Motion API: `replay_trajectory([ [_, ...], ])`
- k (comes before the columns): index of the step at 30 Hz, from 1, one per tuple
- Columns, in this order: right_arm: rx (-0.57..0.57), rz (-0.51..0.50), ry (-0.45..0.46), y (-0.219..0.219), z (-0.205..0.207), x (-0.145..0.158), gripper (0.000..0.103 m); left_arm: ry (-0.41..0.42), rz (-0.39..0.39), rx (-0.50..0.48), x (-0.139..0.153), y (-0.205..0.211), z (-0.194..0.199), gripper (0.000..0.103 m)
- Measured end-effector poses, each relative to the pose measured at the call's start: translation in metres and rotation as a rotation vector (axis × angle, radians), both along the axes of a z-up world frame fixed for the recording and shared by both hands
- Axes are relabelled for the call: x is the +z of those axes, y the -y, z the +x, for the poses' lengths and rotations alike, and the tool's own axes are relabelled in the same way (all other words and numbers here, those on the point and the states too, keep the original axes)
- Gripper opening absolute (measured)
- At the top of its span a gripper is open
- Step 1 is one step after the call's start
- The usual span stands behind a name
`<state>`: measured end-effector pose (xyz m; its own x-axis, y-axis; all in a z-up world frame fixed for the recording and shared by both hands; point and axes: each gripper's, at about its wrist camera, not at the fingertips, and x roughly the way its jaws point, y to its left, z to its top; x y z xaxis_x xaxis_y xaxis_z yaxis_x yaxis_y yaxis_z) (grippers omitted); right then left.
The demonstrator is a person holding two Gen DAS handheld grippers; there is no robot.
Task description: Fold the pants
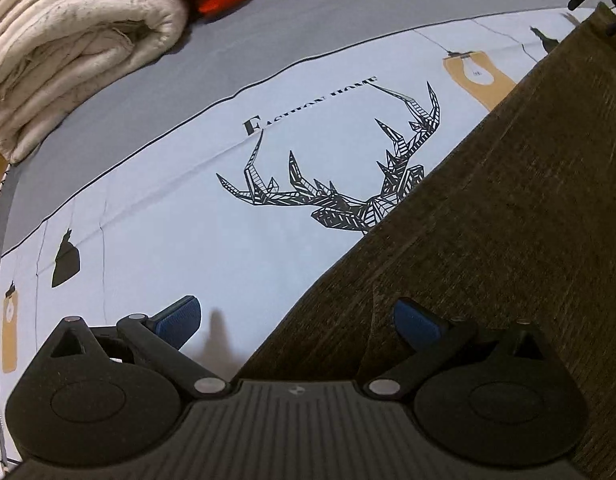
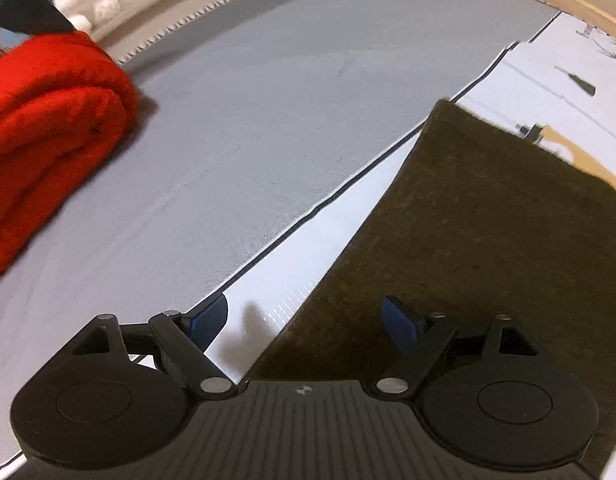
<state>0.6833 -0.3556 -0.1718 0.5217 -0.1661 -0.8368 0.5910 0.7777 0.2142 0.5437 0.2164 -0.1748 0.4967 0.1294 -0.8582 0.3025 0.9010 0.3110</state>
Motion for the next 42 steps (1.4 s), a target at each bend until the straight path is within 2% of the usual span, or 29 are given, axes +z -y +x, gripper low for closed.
replay_trajectory([
  [2, 0.042, -0.085, -0.031, -0.015, 0.004, -0.001, 0.090, 0.012, 0.042, -0.057, 0.002, 0.009, -0.002, 0.103],
  [4, 0.081, -0.169, -0.070, -0.026, 0.004, -0.002, 0.078, 0.011, 0.043, -0.100, 0.003, 0.010, -0.004, 0.098],
  [5, 0.092, -0.191, -0.073, -0.028, 0.001, -0.002, 0.074, -0.008, 0.019, -0.099, 0.002, 0.010, 0.001, 0.091],
  [6, 0.092, -0.195, -0.068, -0.026, -0.002, -0.001, 0.068, -0.040, -0.032, -0.090, 0.004, 0.006, 0.004, 0.076],
  [7, 0.093, -0.200, -0.067, -0.024, -0.005, 0.000, 0.060, -0.072, -0.091, -0.082, 0.006, 0.003, 0.005, 0.065],
  [8, 0.096, -0.201, -0.064, -0.022, -0.010, 0.000, 0.058, -0.094, -0.137, -0.080, 0.009, 0.002, 0.004, 0.041],
  [9, 0.106, -0.204, -0.063, -0.021, -0.013, 0.001, 0.053, -0.093, -0.149, -0.083, 0.010, 0.005, 0.000, 0.035],
  [11, 0.136, -0.213, -0.061, -0.022, -0.017, 0.002, 0.042, -0.046, -0.103, -0.116, 0.010, 0.016, -0.013, 0.024],
  [13, 0.153, -0.211, -0.061, -0.024, -0.022, 0.006, 0.018, -0.005, -0.062, -0.123, 0.009, 0.024, -0.023, 0.015],
  [14, 0.154, -0.208, -0.057, -0.024, -0.025, 0.010, 0.015, 0.016, -0.049, -0.111, 0.011, 0.026, -0.028, 0.002],
  [15, 0.152, -0.204, -0.043, -0.023, -0.030, 0.016, 0.014, 0.038, -0.035, -0.095, 0.015, 0.025, -0.030, 0.002],
  [18, 0.124, -0.158, 0.031, -0.010, -0.051, 0.042, 0.013, 0.094, -0.070, -0.032, 0.035, 0.022, -0.046, 0.002],
  [21, 0.122, -0.094, 0.117, 0.007, -0.098, 0.080, 0.013, 0.150, -0.102, -0.021, 0.066, 0.026, -0.084, 0.002],
  [24, 0.134, -0.002, 0.231, 0.032, -0.181, 0.122, 0.013, 0.175, -0.177, 0.003, 0.090, 0.032, -0.142, 0.003],
  [27, 0.173, 0.045, 0.297, 0.056, -0.288, 0.149, 0.013, 0.169, -0.206, -0.015, 0.096, 0.045, -0.223, 0.003],
  [29, 0.178, 0.079, 0.293, 0.074, -0.361, 0.148, 0.013, 0.134, -0.216, 0.000, 0.084, 0.051, -0.269, 0.003],
  [31, 0.166, 0.092, 0.245, 0.090, -0.419, 0.128, 0.013, 0.075, -0.219, 0.025, 0.061, 0.055, -0.301, 0.006],
  [32, 0.156, 0.081, 0.161, 0.098, -0.440, 0.109, 0.013, 0.048, -0.219, 0.057, 0.046, 0.054, -0.312, 0.010],
  [34, 0.095, 0.077, 0.023, 0.111, -0.463, 0.068, 0.021, 0.048, -0.269, 0.124, 0.026, 0.046, -0.329, 0.031],
  [35, 0.036, 0.089, -0.028, 0.118, -0.470, 0.052, 0.022, 0.070, -0.286, 0.184, 0.023, 0.041, -0.336, 0.059],
  [36, -0.018, 0.124, -0.053, 0.124, -0.475, 0.041, 0.028, 0.092, -0.303, 0.250, 0.023, 0.036, -0.342, 0.074],
  [37, -0.057, 0.172, -0.040, 0.128, -0.480, 0.035, 0.041, 0.132, -0.344, 0.297, 0.028, 0.030, -0.349, 0.092],
  [38, -0.097, 0.212, -0.010, 0.131, -0.485, 0.033, 0.045, 0.175, -0.375, 0.321, 0.032, 0.026, -0.354, 0.100],
  [40, -0.147, 0.250, 0.048, 0.129, -0.494, 0.032, 0.057, 0.259, -0.402, 0.380, 0.043, 0.020, -0.360, 0.102],
  [42, -0.154, 0.256, 0.093, 0.118, -0.500, 0.032, 0.061, 0.303, -0.448, 0.444, 0.048, 0.012, -0.358, 0.103],
])
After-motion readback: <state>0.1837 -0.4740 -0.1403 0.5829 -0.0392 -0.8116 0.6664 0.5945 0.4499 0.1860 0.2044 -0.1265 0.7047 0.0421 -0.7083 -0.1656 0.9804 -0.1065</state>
